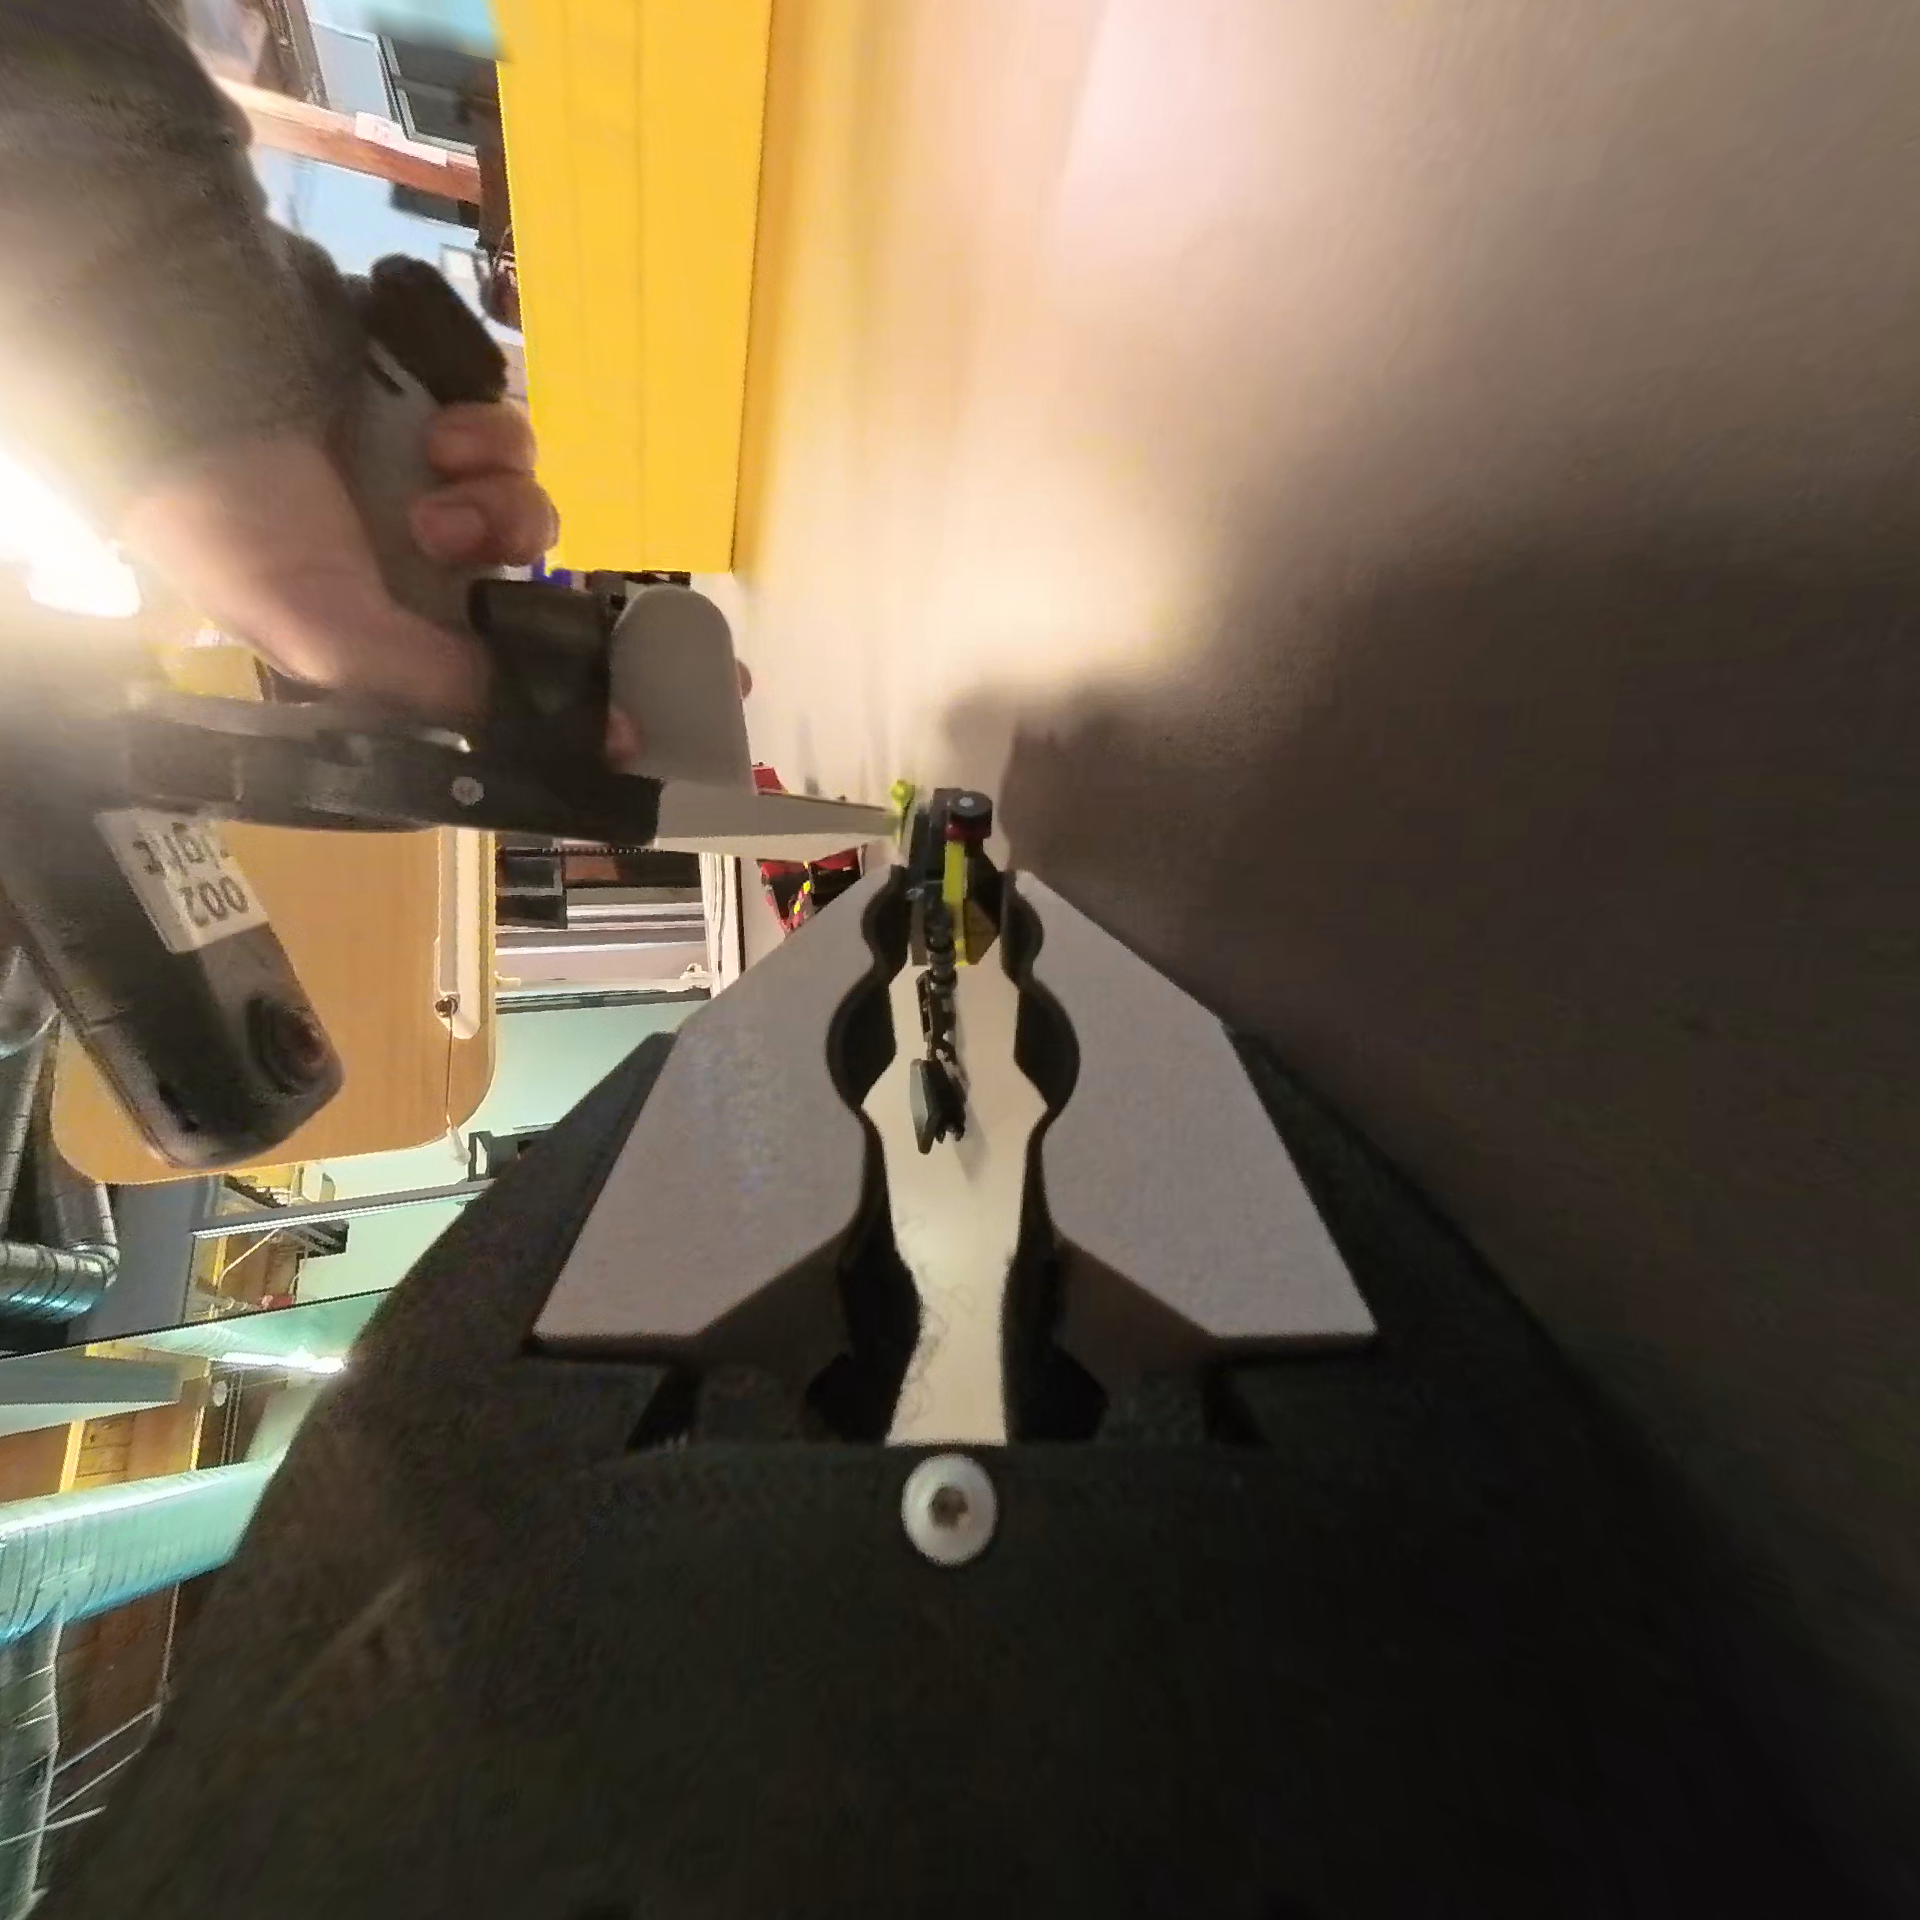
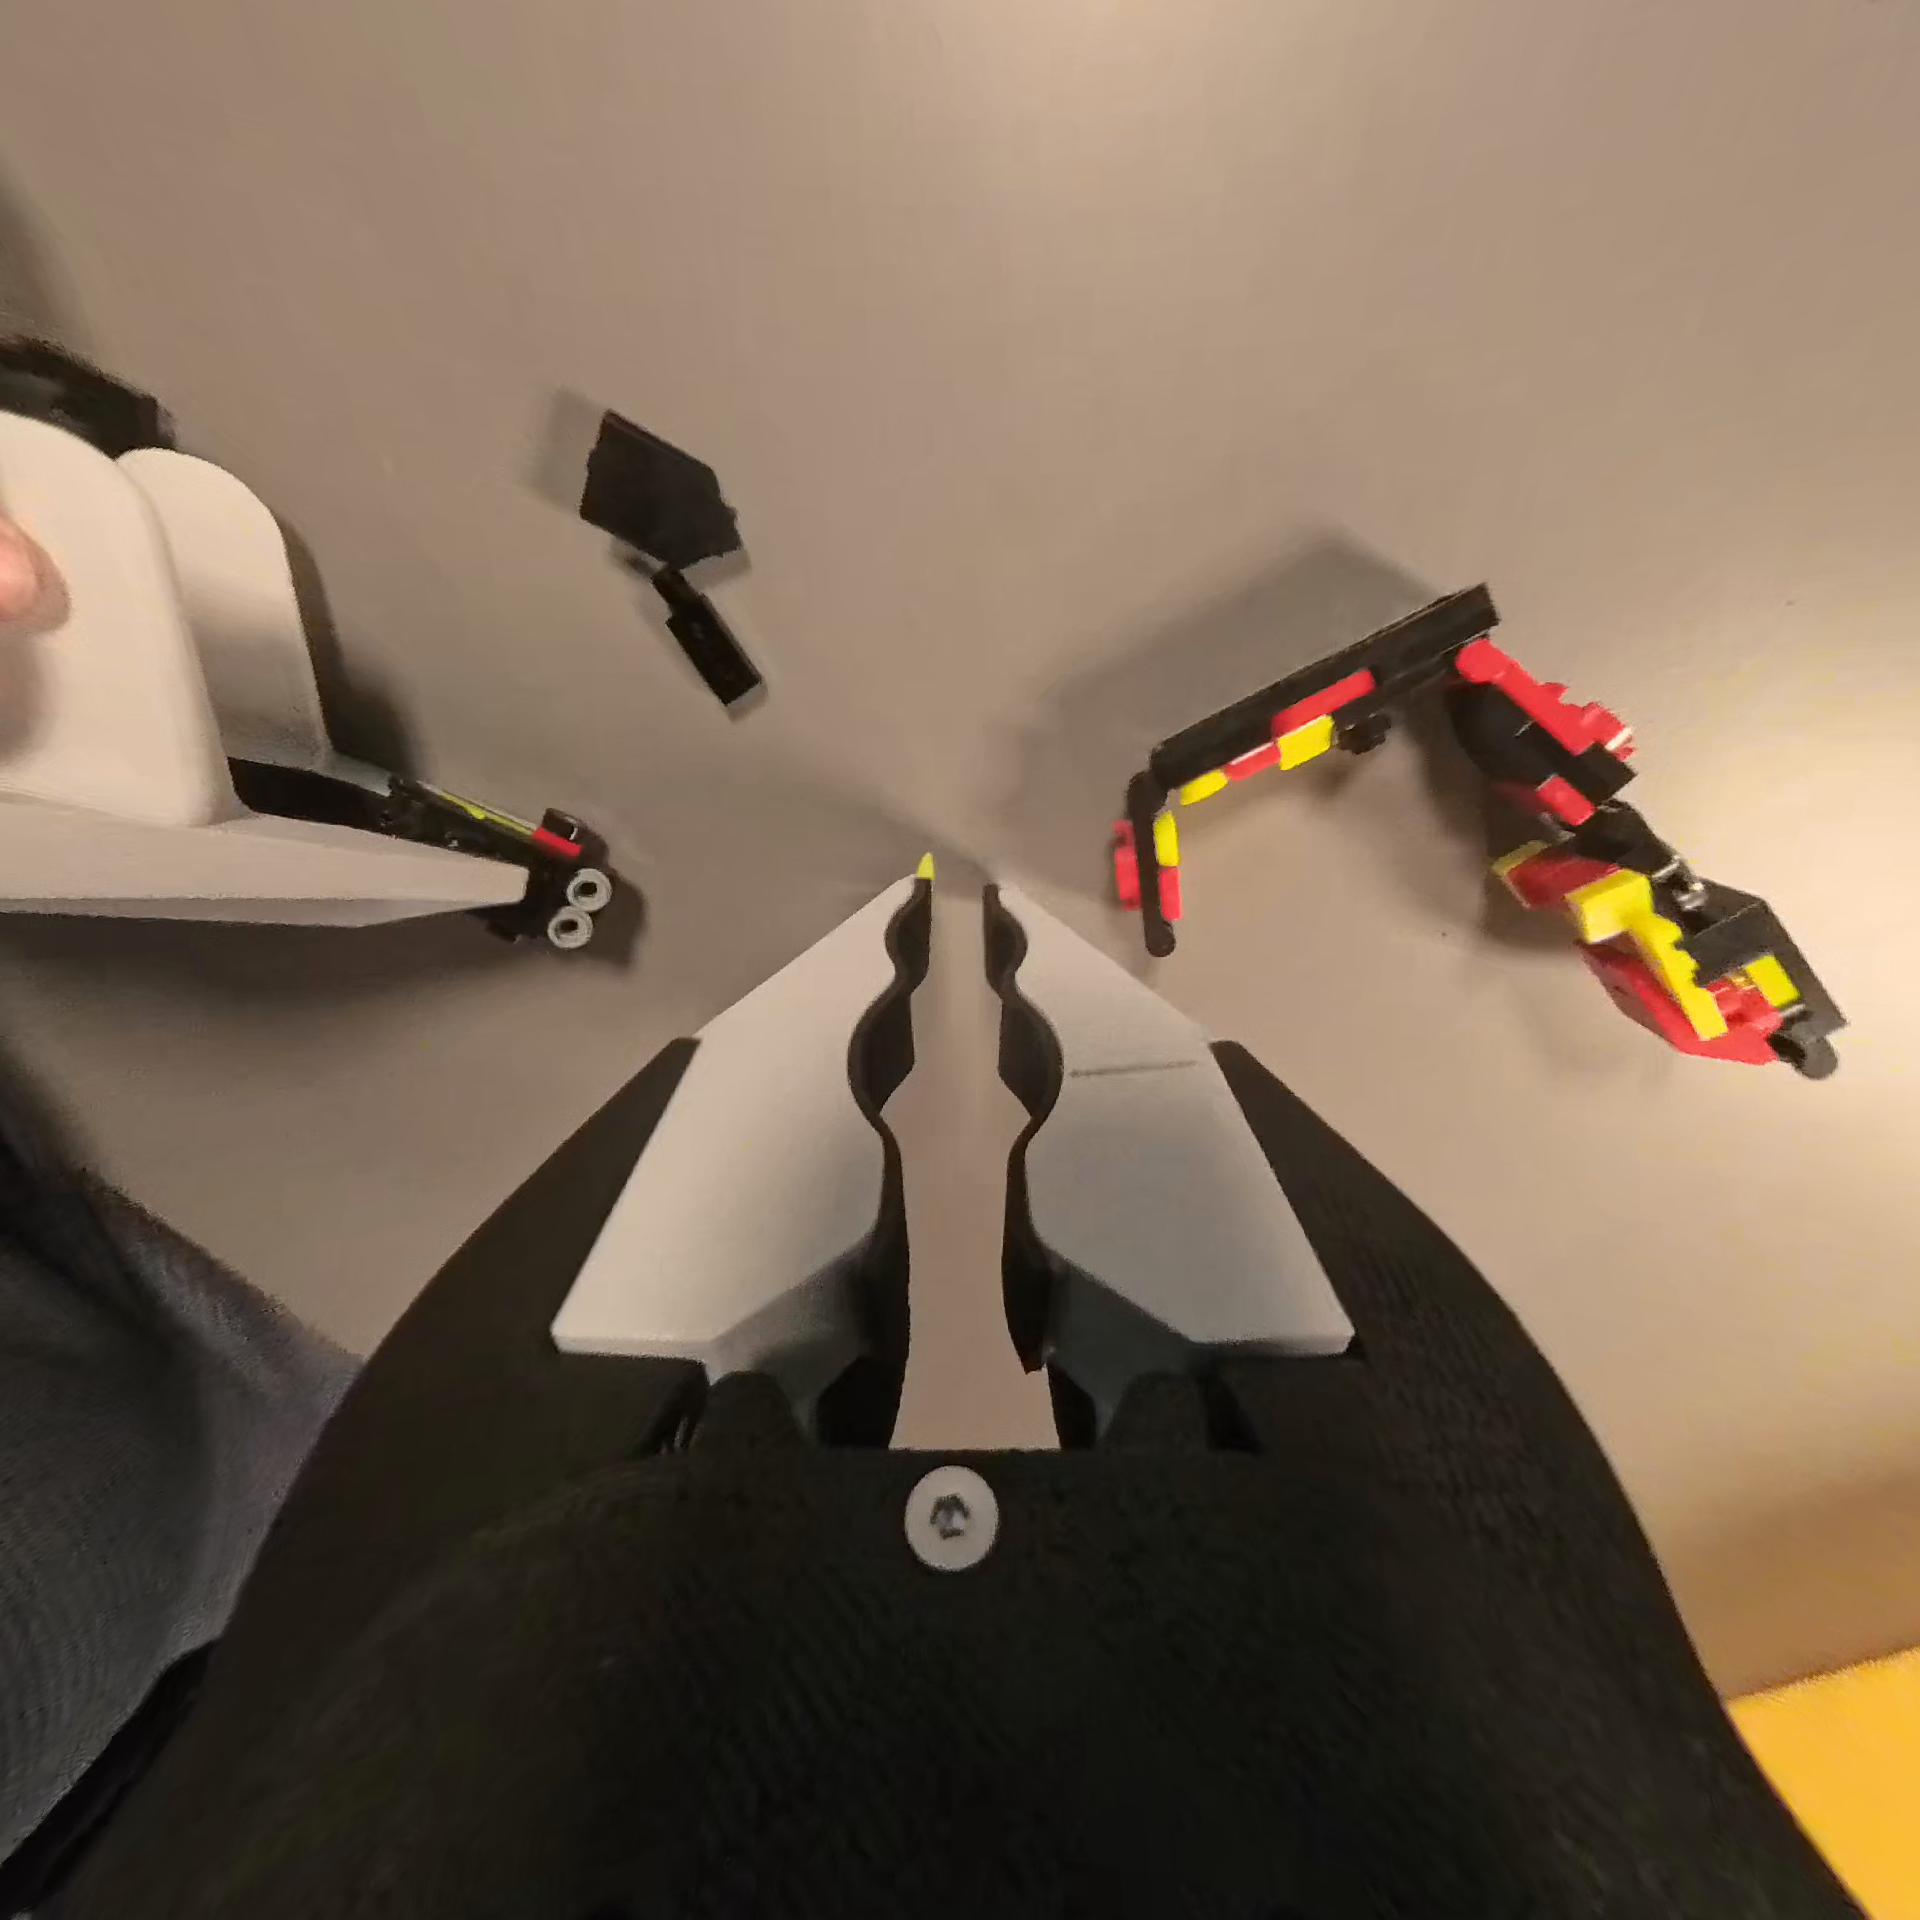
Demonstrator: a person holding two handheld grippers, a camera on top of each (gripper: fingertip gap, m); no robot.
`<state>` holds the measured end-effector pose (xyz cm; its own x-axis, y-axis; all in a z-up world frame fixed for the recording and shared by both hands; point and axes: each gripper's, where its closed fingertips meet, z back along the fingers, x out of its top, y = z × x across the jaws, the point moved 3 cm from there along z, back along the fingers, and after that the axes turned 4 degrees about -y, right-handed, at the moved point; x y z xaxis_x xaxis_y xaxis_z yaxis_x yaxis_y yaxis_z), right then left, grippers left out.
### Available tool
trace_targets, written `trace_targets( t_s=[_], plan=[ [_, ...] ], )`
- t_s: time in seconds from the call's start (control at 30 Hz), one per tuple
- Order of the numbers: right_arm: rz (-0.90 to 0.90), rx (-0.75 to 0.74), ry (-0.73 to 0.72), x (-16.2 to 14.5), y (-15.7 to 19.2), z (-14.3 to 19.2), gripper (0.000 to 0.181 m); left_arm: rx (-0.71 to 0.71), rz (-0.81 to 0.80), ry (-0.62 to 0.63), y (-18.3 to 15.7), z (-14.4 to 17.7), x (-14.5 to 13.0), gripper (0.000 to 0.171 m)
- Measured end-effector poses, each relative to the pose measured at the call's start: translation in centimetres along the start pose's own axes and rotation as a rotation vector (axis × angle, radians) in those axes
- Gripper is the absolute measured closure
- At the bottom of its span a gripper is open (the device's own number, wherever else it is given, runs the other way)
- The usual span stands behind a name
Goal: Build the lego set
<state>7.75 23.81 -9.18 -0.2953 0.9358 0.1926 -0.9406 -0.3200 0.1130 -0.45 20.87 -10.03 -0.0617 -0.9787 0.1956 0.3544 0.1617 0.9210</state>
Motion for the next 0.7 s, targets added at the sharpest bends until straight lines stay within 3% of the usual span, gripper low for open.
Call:
trace_targets(
  t_s=[0.47, 0.7],
  plan=[
    [-0.218, 0.113, 0.024, -0.6, 0.5, 0.1, 0.171, -0.007, -0.007, -0.002, -0.8, 1.7, -0.2, 0.155],
    [-0.126, -0.087, 0.046, -0.9, 1.4, -0.1, 0.173, -0.01, -0.016, -0.002, -0.8, 2.8, -0.6, 0.155]
  ],
)
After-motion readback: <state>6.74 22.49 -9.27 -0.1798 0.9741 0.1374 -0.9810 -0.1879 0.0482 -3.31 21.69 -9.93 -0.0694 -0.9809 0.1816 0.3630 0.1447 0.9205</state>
